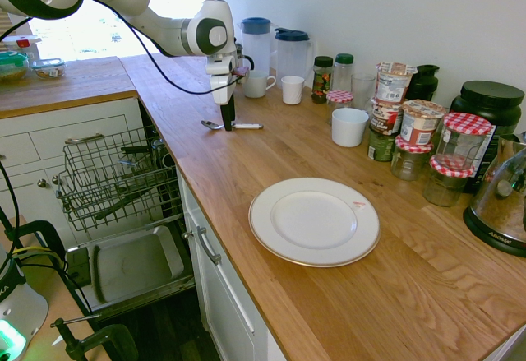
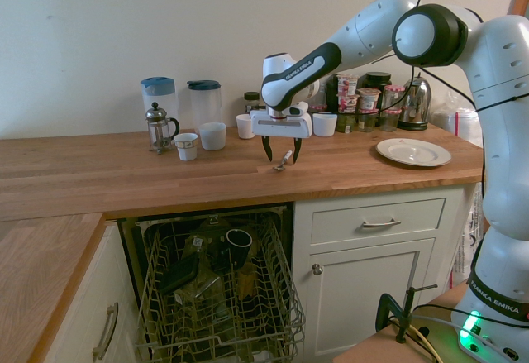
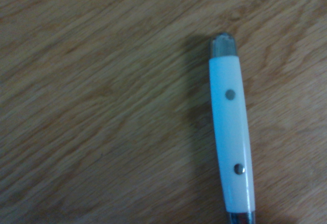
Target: Put the spoon in the dishwasher
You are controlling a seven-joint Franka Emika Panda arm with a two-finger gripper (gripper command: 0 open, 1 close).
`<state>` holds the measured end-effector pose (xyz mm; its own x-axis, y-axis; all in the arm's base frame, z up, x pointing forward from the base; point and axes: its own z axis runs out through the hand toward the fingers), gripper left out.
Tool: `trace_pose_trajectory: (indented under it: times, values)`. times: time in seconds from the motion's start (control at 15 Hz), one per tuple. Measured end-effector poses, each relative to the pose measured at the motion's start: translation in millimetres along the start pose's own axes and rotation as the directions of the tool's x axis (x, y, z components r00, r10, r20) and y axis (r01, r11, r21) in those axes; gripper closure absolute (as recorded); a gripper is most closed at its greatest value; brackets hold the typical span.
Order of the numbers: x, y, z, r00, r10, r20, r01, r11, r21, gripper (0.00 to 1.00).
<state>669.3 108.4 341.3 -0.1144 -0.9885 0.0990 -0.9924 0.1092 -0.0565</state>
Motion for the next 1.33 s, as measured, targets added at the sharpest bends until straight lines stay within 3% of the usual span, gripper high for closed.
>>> trace_pose_trajectory:
  times: [0.07, 1.33]
  values:
    - [-0.5, 0.2, 1.1, 1.0, 0.0, 0.004, 0.0, 1.0, -0.003, 1.0]
    - [2.7, -6.7, 4.5, 0.999, -0.004, 0.054, 0.004, 1.0, -0.01, 1.0]
